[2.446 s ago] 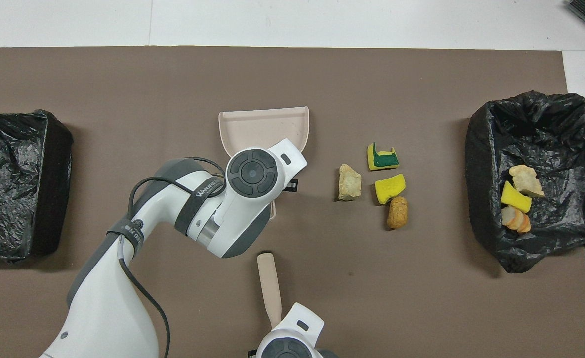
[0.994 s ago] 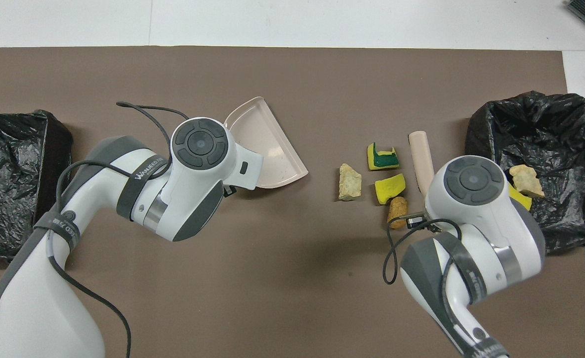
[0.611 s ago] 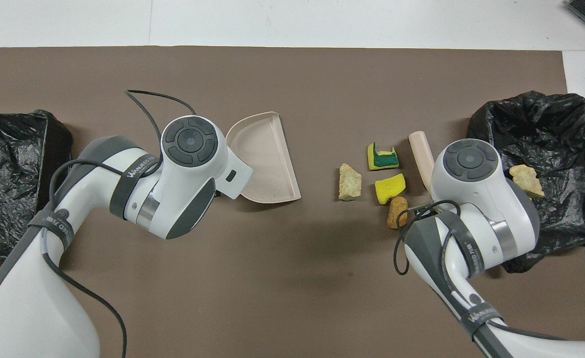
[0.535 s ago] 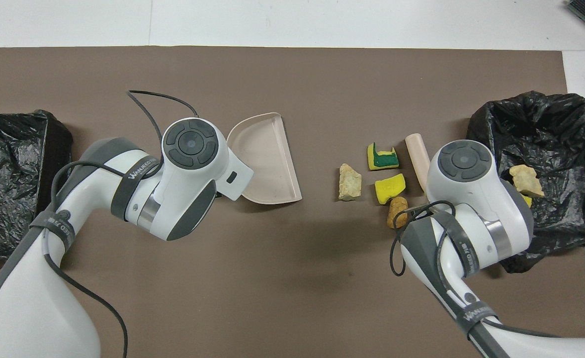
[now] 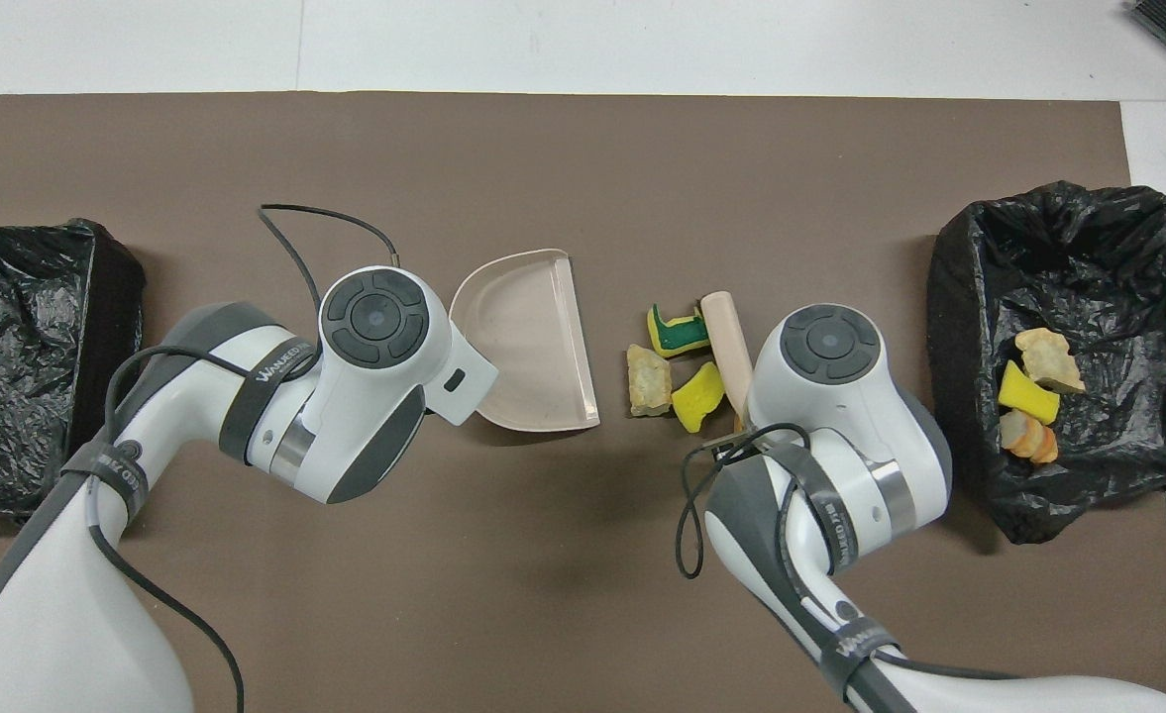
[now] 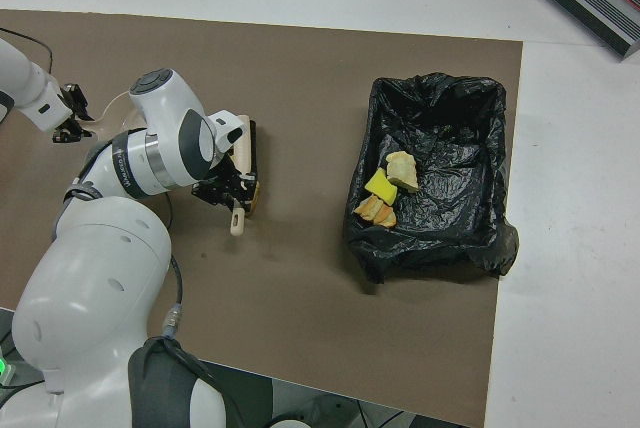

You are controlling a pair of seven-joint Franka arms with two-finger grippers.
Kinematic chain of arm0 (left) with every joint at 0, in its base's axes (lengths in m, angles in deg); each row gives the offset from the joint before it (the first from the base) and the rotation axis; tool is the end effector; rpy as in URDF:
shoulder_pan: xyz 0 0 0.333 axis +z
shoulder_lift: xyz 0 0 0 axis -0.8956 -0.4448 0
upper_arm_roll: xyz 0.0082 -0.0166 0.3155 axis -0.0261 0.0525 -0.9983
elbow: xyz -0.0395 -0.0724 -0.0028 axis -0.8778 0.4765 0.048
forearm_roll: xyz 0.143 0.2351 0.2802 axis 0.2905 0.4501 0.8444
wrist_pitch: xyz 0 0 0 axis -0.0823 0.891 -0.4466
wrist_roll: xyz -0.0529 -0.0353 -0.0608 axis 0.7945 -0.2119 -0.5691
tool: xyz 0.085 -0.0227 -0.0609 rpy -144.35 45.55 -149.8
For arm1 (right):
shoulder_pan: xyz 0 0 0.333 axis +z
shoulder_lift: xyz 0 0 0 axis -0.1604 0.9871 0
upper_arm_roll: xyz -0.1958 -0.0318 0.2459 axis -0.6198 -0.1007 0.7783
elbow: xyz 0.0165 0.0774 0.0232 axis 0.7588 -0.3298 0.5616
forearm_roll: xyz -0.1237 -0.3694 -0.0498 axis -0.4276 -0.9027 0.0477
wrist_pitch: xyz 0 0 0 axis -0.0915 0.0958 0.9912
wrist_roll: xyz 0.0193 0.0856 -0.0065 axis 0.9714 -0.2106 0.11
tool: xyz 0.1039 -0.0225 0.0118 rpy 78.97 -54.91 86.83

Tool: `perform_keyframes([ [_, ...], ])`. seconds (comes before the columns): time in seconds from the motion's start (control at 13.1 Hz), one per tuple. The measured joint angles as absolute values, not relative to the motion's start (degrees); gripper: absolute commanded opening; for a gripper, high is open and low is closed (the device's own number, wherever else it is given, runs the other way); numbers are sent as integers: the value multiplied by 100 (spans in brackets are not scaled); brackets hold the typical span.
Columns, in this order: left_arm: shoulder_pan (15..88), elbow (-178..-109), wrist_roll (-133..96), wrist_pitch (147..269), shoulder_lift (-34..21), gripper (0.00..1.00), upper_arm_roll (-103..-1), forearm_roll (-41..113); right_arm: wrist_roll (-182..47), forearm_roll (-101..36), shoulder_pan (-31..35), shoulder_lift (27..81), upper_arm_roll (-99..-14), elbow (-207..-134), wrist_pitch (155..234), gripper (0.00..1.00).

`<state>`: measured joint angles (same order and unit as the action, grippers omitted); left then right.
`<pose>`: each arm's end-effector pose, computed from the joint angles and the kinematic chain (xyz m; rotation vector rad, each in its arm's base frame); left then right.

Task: Sweep and dump trash in bin
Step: 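Sweep the sponges and lumps toward the dustpan with the right gripper's brush, then push the remaining trash fully into the dustpan with the right gripper's brush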

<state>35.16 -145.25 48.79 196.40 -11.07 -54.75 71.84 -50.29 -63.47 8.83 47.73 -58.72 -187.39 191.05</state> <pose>0.5380 -0.2869 0.3580 -2.1816 2.0550 0.0146 0.4939 0.2062 0.3263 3.0222 0.3640 -0.4018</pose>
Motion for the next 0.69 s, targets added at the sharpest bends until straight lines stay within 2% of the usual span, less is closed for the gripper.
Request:
perform_keyframes([
  [0.38, 3450, -14950, 4901, 19728, -844, 0, -5434, 7184, -4863, -5068, 1508, 4978, -5860, -18665, 19690, 0],
  [0.69, 3450, -15026, 4913, 19733, -797, 0, -5436, 7184, -4836, -4179, 1846, 5083, -5852, -18094, 19732, 0],
])
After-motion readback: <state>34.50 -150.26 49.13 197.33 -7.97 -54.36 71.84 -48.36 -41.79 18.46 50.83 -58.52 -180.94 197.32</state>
